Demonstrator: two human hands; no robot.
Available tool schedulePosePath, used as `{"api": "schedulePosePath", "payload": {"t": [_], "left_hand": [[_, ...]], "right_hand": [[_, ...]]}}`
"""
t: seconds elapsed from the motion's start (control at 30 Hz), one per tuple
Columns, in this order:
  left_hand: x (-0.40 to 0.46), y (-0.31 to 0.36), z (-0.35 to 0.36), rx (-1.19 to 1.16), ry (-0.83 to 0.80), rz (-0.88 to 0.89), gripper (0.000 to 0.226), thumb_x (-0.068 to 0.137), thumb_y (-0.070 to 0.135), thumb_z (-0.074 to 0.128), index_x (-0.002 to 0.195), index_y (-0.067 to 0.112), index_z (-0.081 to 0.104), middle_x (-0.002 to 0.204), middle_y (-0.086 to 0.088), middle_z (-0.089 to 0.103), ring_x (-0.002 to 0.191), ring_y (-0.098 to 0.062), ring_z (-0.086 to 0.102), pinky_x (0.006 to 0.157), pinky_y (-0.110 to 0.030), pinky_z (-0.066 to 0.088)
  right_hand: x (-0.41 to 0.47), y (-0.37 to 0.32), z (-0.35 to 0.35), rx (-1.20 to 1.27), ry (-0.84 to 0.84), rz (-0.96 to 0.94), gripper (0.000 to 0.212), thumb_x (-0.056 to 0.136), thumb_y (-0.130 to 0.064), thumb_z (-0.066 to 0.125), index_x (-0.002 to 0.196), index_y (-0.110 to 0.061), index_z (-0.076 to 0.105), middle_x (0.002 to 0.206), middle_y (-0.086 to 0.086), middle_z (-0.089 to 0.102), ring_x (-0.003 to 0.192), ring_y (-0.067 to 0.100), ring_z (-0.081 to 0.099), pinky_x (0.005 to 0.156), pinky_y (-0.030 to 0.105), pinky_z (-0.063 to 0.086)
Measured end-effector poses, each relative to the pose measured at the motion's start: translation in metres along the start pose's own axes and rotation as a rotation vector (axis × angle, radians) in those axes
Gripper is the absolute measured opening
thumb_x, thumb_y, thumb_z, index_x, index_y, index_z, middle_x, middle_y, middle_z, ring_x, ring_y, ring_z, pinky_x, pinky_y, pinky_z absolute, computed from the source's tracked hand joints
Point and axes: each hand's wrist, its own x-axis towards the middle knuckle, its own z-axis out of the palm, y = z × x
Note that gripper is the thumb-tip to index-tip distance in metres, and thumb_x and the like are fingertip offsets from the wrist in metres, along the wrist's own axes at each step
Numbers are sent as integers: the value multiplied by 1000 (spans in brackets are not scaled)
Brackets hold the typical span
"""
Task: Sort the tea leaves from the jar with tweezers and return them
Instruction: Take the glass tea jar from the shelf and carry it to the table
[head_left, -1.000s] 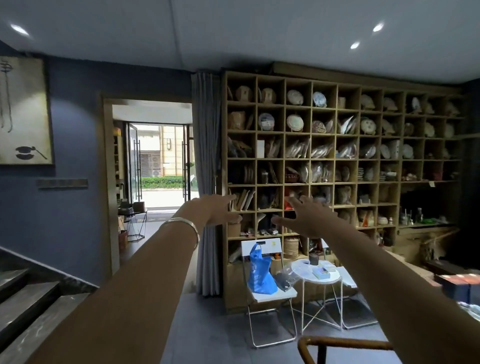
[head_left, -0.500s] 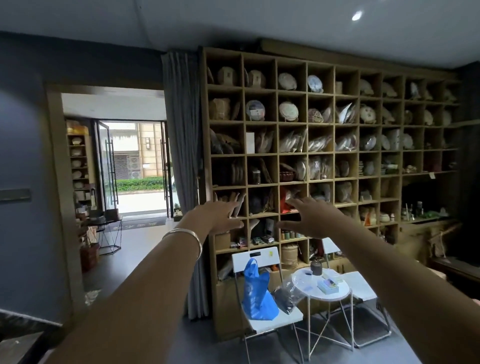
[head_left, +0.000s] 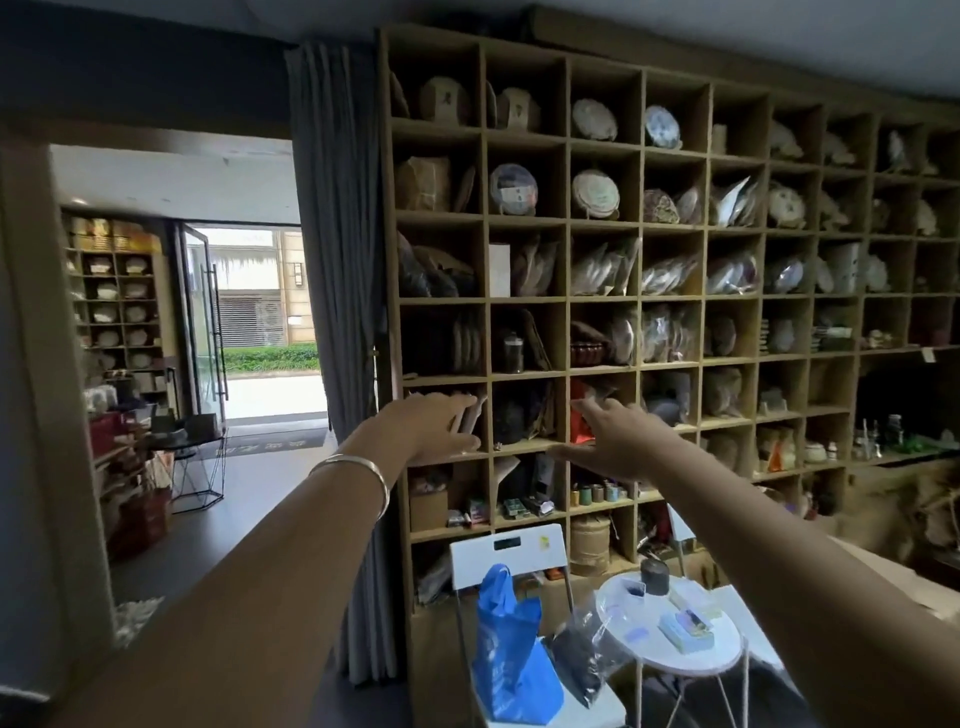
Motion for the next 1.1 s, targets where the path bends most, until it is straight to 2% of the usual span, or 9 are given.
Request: {"api": "schedulePosePath", "payload": {"t": [0.17, 0.33, 0.47, 0.6, 0.67, 0.87, 1.0, 1.1], "left_hand": [[87, -35, 25, -20, 39, 46, 66, 93, 50, 56, 150, 27, 32, 150, -5, 44, 135, -27, 44, 107, -41, 39], [185, -82, 33, -37, 17, 34, 72, 92, 56, 51, 154, 37, 19, 157, -3, 34, 141, -29, 34, 111, -47, 35], [258, -116, 38, -24, 69, 21, 75, 88, 58, 52, 153, 38, 20, 156, -5, 35, 139, -30, 35, 108, -48, 37], [311, -135, 69, -65, 23, 29, 75, 87, 61, 53, 152, 40, 21, 155, -4, 35, 137, -30, 38, 108, -48, 38], [340, -145, 86, -53, 16, 19, 73, 88, 60, 51, 152, 40, 21, 154, -4, 37, 136, -29, 39, 107, -47, 39], [424, -155, 136, 0, -19, -28, 68, 91, 57, 49, 151, 42, 21, 148, -1, 44, 132, -28, 43, 92, -40, 40], [486, -149, 161, -16, -4, -92, 69, 92, 57, 48, 152, 40, 19, 153, -2, 38, 138, -29, 35, 103, -45, 37], [534, -140, 171, -42, -21, -137, 70, 93, 54, 50, 153, 38, 19, 153, -5, 37, 139, -30, 35, 109, -47, 36]], "right_hand": [[83, 15, 33, -24, 14, 28, 99, 70, -86, 38, 148, -28, 19, 143, 14, 42, 128, 37, 42, 98, 51, 42], [176, 25, 50, -65, 21, 70, 95, 72, -84, 40, 146, -26, 23, 141, 15, 44, 124, 37, 46, 96, 49, 44], [238, 37, 66, -69, 59, 116, 99, 70, -87, 39, 146, -25, 25, 142, 13, 45, 125, 34, 47, 94, 47, 47], [286, 50, 94, -119, 19, 140, 100, 72, -85, 39, 150, -27, 18, 148, 14, 37, 131, 36, 41, 98, 47, 43], [314, 59, 105, -109, 26, 135, 98, 72, -85, 40, 149, -27, 19, 147, 14, 40, 130, 35, 43, 97, 46, 43], [403, 101, 141, -128, 22, 70, 99, 73, -84, 42, 149, -24, 22, 146, 13, 40, 130, 34, 43, 99, 47, 44], [473, 138, 175, -129, 27, -1, 98, 72, -85, 39, 148, -25, 23, 141, 15, 45, 123, 34, 48, 94, 45, 48], [525, 163, 198, -92, 2, -52, 100, 71, -86, 39, 149, -25, 21, 142, 14, 43, 124, 34, 46, 95, 45, 47]]}}
